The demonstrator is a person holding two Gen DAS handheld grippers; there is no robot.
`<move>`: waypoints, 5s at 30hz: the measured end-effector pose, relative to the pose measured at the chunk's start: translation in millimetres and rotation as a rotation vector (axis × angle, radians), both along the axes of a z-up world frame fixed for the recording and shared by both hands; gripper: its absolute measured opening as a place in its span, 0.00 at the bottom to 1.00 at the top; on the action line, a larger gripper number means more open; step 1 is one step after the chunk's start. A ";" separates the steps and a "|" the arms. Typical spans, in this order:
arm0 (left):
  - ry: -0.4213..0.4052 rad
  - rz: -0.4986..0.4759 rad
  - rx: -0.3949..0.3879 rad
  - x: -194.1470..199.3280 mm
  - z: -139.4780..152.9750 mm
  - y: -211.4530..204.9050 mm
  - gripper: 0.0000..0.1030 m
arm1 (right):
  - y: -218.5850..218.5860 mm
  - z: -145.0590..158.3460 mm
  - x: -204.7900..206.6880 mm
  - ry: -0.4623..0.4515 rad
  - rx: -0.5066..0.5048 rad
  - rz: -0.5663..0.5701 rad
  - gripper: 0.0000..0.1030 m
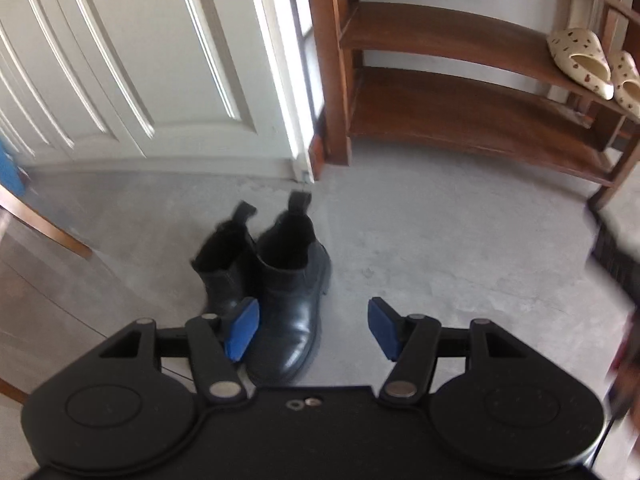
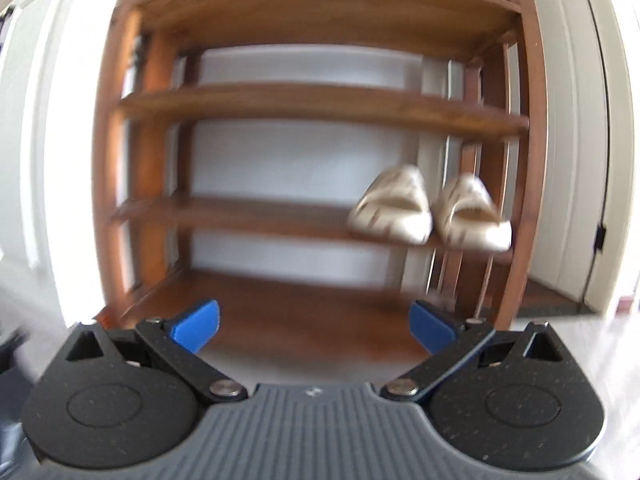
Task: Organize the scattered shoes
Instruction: 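Withdraw the right gripper from the shelf toward the pink slippers, then grasp both pink slippers by their inner edges with the right gripper, then lift the pink slippers with the right gripper toward the shelf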
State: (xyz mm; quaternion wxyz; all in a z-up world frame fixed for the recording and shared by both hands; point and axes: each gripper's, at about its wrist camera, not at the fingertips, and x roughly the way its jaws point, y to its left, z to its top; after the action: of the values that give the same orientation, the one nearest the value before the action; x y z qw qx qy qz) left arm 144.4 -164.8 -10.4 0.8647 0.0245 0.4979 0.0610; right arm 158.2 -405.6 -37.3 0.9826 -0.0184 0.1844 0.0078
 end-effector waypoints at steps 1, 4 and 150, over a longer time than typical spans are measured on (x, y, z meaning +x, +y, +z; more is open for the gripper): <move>0.011 -0.003 -0.016 -0.7 -4.7 3.6 0.59 | 15.7 -2.8 -25.2 0.039 0.003 0.021 1.00; 0.043 -0.006 -0.062 -6.7 -15.9 10.2 0.59 | 62.8 -11.2 -101.0 0.154 0.014 0.086 1.00; 0.005 0.135 -0.049 8.2 -8.4 49.1 0.59 | 104.9 -188.7 -26.7 0.689 0.220 -0.023 0.22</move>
State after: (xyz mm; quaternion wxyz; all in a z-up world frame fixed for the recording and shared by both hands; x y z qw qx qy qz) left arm 152.7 -115.7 -18.8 0.8577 -0.0302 0.5020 0.1067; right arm 131.6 -300.7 -225.9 0.8590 0.0934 0.5028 0.0225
